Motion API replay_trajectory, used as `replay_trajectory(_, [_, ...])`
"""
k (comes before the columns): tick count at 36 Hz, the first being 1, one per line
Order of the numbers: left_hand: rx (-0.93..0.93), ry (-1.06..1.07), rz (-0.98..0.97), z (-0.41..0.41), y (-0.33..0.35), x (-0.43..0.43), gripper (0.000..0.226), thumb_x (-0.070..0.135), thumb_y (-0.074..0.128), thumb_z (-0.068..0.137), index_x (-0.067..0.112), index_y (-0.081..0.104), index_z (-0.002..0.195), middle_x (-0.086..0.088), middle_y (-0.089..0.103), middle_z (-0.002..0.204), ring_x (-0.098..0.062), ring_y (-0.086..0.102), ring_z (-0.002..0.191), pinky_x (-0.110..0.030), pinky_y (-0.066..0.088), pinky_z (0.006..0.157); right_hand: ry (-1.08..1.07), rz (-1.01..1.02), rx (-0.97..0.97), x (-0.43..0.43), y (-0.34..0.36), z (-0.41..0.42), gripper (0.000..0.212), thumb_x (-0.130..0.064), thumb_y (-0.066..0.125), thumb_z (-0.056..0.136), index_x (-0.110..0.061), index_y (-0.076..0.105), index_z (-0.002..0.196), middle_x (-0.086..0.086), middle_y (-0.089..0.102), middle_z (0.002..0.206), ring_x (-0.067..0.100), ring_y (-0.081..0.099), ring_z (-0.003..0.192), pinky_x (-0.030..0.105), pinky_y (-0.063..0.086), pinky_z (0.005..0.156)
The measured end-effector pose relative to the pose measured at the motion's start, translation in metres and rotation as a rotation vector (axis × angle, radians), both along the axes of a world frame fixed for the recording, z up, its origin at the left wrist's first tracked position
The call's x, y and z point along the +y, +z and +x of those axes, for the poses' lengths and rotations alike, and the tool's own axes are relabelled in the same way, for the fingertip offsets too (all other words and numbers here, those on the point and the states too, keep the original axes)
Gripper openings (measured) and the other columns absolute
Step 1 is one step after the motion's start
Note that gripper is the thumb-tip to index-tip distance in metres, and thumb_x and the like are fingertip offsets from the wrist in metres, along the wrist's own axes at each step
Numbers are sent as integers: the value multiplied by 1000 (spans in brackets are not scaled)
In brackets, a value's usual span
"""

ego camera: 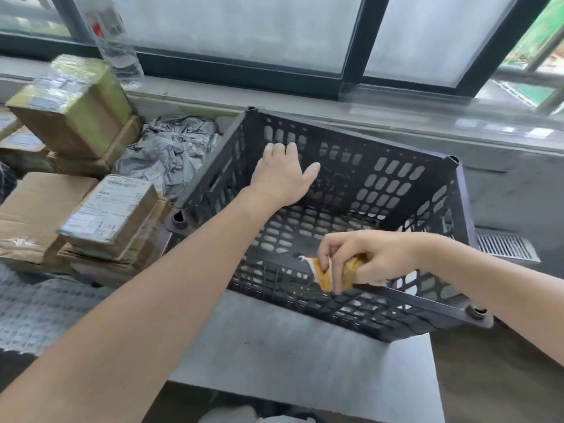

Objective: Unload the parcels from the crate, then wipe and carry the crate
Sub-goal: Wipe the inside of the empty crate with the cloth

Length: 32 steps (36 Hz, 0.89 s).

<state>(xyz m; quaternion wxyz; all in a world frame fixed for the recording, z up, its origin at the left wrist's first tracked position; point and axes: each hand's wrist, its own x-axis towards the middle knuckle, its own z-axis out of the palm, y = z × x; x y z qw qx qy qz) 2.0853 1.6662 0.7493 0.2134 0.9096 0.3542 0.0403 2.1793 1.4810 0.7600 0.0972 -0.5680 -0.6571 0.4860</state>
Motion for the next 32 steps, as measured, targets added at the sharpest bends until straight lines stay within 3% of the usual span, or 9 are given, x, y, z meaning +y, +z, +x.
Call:
replay_trajectory(4, [30,-34,-6,8,-8,-12,71,53,35,100,3,26,149,-17,30,153,-32,15,146,-45,24,117,-85,-120,49,-18,-1,23,35,-7,50,69,-31,75,79,-22,54,110,5,56,107,22,46,88])
replay_trajectory(8, [46,-54,-5,13,-13,-18,68,53,36,100,3,30,146,-15,33,151,-29,20,143,-43,26,114,-148,-170,110,-29,-8,40,34,-7,54,70,-33,75,77,-21,62,108,1,58,105,15,41,87])
replay_trajectory(12, [55,-68,2,16,-15,-20,70,54,35,99,4,28,148,-14,32,152,-27,18,145,-43,25,115,-241,-86,193,-23,-14,45,23,-13,58,73,-26,74,84,-6,66,107,14,61,106,27,46,92])
replay_trajectory(15, [52,-65,9,17,-15,-16,70,55,36,99,4,30,147,-15,33,151,-28,18,145,-43,25,115,-378,-3,210,-7,-15,42,23,-12,56,77,-23,70,89,3,68,105,18,65,100,32,50,86])
replay_trajectory(22, [58,-44,13,11,-17,-1,72,55,36,99,4,27,149,-15,31,154,-29,16,147,-45,23,117,-328,-60,98,35,-30,-2,34,-29,59,85,-31,61,119,-12,65,115,2,60,105,26,46,95])
replay_trajectory(25, [71,-38,4,6,-20,3,72,55,36,99,5,25,150,-14,30,155,-28,15,147,-45,24,116,-236,-140,83,35,-37,-8,24,-31,56,97,-39,60,119,-21,61,116,-2,56,108,24,40,101])
replay_trajectory(27, [79,-35,-4,5,-23,7,73,55,35,99,5,25,151,-14,29,155,-28,15,148,-45,25,116,-233,-217,111,28,-36,-1,22,-31,55,99,-41,61,117,-19,63,110,1,59,102,24,44,96])
replay_trajectory(30, [86,-37,-12,5,-27,10,73,56,35,99,5,26,150,-15,30,154,-29,15,147,-45,26,116,-279,-356,149,18,-36,18,20,-18,54,99,-31,66,110,-14,67,90,5,62,80,18,50,70])
replay_trajectory(32, [82,-40,-21,6,-28,12,73,56,36,99,5,26,150,-15,30,154,-29,15,147,-45,26,116,-313,-426,188,13,-39,31,23,-9,55,96,-27,68,100,-10,70,89,12,64,82,23,53,71])
